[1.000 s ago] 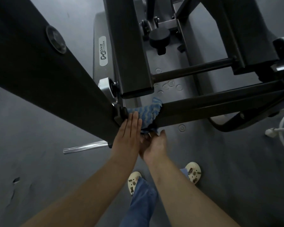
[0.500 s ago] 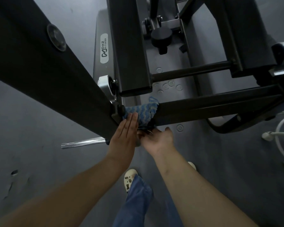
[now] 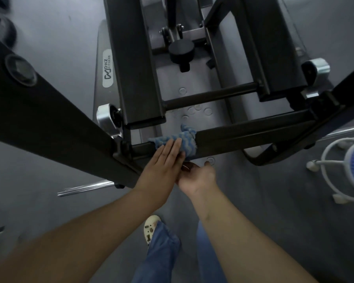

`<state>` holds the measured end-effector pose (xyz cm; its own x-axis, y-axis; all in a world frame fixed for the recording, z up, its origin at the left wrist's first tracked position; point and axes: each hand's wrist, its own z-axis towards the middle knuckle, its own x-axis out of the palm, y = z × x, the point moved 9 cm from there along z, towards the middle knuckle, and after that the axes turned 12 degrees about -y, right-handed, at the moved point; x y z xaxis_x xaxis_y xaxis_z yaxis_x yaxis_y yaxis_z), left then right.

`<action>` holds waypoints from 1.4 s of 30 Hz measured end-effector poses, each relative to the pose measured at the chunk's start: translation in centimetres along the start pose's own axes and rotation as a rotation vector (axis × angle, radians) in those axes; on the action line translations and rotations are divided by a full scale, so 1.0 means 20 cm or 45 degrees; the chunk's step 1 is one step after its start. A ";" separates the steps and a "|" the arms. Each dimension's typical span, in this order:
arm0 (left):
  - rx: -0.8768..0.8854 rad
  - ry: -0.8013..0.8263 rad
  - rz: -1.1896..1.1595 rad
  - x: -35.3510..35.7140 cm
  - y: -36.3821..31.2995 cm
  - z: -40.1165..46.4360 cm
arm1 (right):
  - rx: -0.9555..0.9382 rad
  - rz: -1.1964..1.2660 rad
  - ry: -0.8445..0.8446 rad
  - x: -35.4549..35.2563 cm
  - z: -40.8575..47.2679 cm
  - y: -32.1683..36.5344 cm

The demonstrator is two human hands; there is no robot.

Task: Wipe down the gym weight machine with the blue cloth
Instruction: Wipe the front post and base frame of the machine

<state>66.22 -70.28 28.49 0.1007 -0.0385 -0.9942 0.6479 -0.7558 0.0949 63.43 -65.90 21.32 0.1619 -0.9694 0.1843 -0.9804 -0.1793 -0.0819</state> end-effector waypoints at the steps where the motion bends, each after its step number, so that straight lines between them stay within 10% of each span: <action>1: 0.032 0.074 -0.019 0.00 -0.02 0.03 | -0.016 -0.014 -0.014 -0.01 0.00 0.03; 16: 0.279 0.324 -0.211 -0.06 -0.69 0.73 | -0.357 0.165 -0.019 -0.23 -0.11 0.97; 42: 0.156 0.273 -0.246 -0.10 -0.90 1.01 | -0.647 0.023 0.068 -0.28 -0.19 1.35</action>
<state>39.17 -69.80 27.81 0.1501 0.2426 -0.9584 0.5763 -0.8092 -0.1146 35.55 -64.61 21.75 0.1511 -0.9595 0.2378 -0.9160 -0.0454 0.3987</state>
